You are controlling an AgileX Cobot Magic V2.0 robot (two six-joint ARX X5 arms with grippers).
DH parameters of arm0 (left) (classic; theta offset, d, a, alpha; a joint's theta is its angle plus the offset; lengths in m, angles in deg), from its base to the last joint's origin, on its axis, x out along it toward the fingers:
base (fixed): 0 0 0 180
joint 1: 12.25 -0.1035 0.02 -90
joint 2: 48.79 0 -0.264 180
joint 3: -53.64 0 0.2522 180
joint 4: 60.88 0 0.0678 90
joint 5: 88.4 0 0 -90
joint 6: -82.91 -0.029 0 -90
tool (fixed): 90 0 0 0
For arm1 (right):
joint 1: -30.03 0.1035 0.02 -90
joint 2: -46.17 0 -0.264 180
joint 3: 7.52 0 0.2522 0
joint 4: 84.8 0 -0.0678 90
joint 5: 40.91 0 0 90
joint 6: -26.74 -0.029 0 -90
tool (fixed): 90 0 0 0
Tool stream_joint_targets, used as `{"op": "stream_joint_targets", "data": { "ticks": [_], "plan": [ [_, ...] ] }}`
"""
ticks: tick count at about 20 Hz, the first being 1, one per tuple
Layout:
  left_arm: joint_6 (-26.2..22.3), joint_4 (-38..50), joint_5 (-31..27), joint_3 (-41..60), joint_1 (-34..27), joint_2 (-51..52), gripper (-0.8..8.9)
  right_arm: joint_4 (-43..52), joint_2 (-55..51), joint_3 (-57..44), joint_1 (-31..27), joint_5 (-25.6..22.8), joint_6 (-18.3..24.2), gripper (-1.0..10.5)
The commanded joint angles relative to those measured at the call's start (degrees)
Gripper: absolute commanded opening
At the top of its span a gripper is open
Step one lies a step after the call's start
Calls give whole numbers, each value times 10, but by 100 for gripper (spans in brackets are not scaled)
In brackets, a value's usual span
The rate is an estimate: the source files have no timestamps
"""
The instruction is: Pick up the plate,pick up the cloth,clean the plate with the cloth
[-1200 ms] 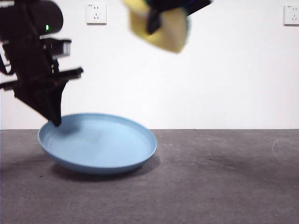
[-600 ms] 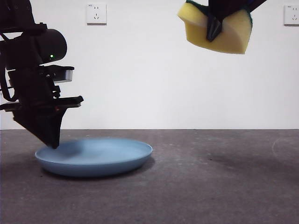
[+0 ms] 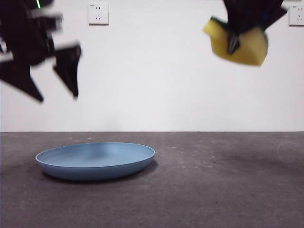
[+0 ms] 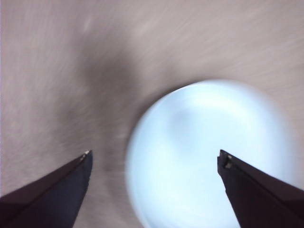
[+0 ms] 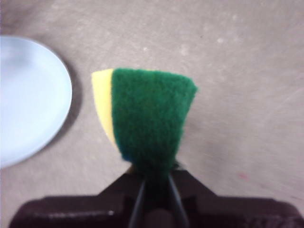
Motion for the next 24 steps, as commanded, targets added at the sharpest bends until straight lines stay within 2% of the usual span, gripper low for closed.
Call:
{"op": "stream_joint_targets", "data": {
  "ticks": [1,5,8,11,15,17,20,22,24],
  "plan": [
    [15,-18,11,1,17,80,440,23,55,-2,-19,49,-11,-17],
    [17,-41,5,1,38,207,440,29,171,-2,-40,47,-11,-16],
    [16,-53,-38,2,47,274,440,55,244,-2,-52,47,-11,-16],
    [14,-79,-76,3,54,317,440,84,301,-2,-57,49,-10,-17],
    [14,-108,-80,3,57,339,440,92,345,-2,-56,68,-10,-10],
    [14,-122,-81,3,57,339,439,93,344,-2,-53,79,-11,50],
    [14,-129,-81,3,57,339,439,93,341,-2,-53,76,-11,387],
    [14,-129,-81,3,57,339,439,93,341,-2,-52,76,-11,442],
    [13,-130,-81,3,57,339,439,92,341,-2,-51,76,-11,442]
  ]
}}
